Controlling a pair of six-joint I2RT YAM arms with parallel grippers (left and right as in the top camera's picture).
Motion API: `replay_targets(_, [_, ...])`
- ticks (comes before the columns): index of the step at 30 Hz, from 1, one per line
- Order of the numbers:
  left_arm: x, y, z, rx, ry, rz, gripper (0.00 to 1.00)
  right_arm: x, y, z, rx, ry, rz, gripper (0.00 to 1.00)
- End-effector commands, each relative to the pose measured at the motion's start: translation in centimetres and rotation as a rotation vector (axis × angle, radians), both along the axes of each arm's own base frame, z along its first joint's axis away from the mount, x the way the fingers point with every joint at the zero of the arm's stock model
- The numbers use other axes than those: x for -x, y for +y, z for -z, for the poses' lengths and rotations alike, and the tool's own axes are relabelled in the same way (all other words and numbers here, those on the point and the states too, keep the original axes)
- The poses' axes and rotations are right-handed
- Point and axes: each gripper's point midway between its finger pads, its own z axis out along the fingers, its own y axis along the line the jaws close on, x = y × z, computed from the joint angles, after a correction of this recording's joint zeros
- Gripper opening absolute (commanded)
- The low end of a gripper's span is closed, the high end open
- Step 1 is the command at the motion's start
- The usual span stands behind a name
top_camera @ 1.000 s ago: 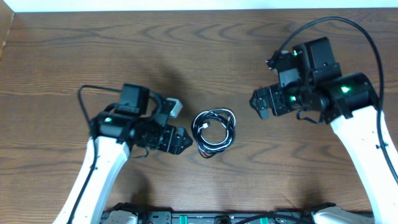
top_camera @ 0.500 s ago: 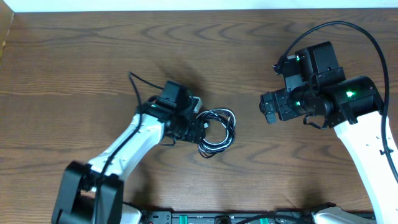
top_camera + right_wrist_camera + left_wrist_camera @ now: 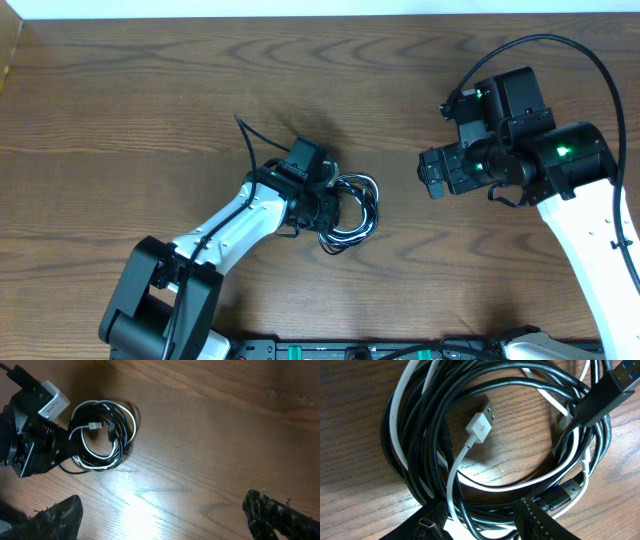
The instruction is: Untangle cables
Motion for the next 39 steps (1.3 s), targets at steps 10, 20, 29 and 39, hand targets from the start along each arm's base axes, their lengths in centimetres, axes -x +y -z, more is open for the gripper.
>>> replay_targets(10, [-0.3, 0.9, 0.9, -0.055, -0.004, -0.039, 0.26, 0.4, 0.2, -0.4, -0.003, 0.000, -0.004, 0.99])
replay_targets(20, [-0.9, 2.0, 1.5, -0.117, -0.039, -0.075, 0.39, 0.4, 0.2, -0.4, -0.003, 0.001, -0.004, 0.99])
replay_targets(29, [-0.7, 2.2, 2.3, -0.110, -0.049, -0.076, 0.39, 0.4, 0.2, -0.4, -0.003, 0.000, -0.004, 0.99])
replay_targets(39, [0.2, 2.2, 3.2, -0.091, -0.029, -0.087, 0.19, 0.4, 0.2, -0.4, -0.003, -0.001, -0.004, 0.99])
